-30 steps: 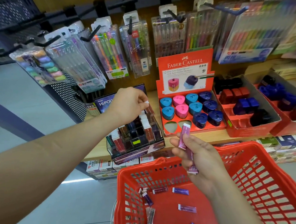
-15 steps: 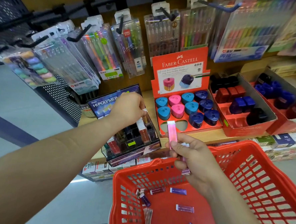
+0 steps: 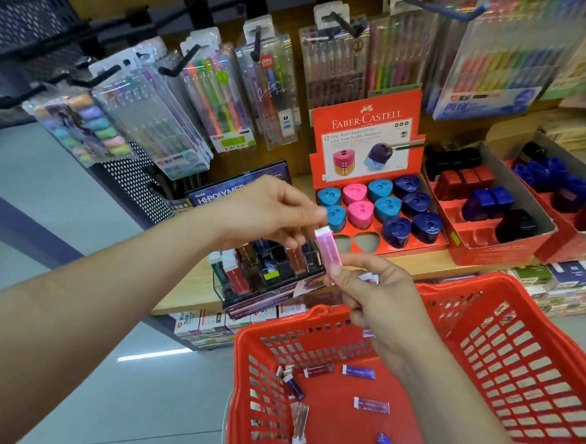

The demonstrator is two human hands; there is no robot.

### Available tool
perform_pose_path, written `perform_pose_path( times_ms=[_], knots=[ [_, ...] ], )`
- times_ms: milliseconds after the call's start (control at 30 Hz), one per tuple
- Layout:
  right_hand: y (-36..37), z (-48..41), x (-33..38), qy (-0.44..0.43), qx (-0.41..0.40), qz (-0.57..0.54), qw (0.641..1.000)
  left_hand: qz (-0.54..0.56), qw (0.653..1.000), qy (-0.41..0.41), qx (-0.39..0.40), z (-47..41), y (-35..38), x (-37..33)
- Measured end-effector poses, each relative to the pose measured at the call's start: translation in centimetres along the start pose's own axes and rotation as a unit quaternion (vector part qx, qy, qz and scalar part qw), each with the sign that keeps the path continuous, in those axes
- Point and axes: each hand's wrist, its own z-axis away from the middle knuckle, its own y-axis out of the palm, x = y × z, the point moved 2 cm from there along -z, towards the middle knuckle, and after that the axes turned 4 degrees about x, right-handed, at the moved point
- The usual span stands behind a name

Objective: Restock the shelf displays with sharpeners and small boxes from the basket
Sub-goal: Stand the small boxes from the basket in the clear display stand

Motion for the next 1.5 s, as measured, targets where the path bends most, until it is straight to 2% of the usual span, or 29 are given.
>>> perform_pose_path(
  times_ms=[67, 167, 233, 333, 467, 633, 833, 1167, 1300, 1433, 1500],
  knots=[
    [0.7, 0.2, 0.0, -0.013, 0.009, 0.027, 1.0, -0.022, 1.0, 0.005, 0.001, 0.7, 0.0, 0.3],
    [1.3, 0.7, 0.0, -0.004, 0.014, 0.019, 1.0, -0.009, 0.999, -0.004, -0.043, 1.3, -1.2, 1.2],
    [1.4, 0.9, 0.3, 0.033, 0.023, -0.065, 0.997, -0.001, 0.996, 0.0, -0.084, 1.6, -2.8, 1.6],
    [0.8, 1.0, 0.6, 0.078, 0.043, -0.261, 0.961, -0.001, 0.988, -0.001, -0.153, 2.1, -5.1, 2.3],
    [0.6, 0.8, 0.6, 0.079, 0.052, -0.324, 0.941, -0.098, 0.967, -0.014, -0.235, 2.3, -6.5, 4.0],
    [0.5, 0.9, -0.2, 0.117, 0.028, -0.262, 0.958, -0.26, 0.933, -0.006, -0.249, 2.2, -6.8, 4.5],
    [0.6, 0.2, -1.4, 0.1, 0.03, -0.167, 0.98, -0.308, 0.932, 0.01, -0.19, 2.9, -6.2, 3.9],
    [0.5, 0.3, -1.8, 0.074, 0.056, -0.084, 0.992, -0.192, 0.972, 0.007, -0.135, 3.1, -4.9, 2.0],
    [0.4, 0.1, -1.7, 0.059, 0.063, -0.073, 0.994, -0.19, 0.967, 0.027, -0.167, 2.3, -4.5, 1.8],
    [0.0, -0.2, -1.2, 0.064, 0.045, -0.088, 0.993, -0.264, 0.937, 0.062, -0.218, 0.9, -4.9, 1.9],
    [-0.2, -0.4, -0.9, 0.07, 0.04, -0.093, 0.992, -0.256, 0.938, 0.052, -0.227, 0.1, -5.1, 2.0]
  ],
)
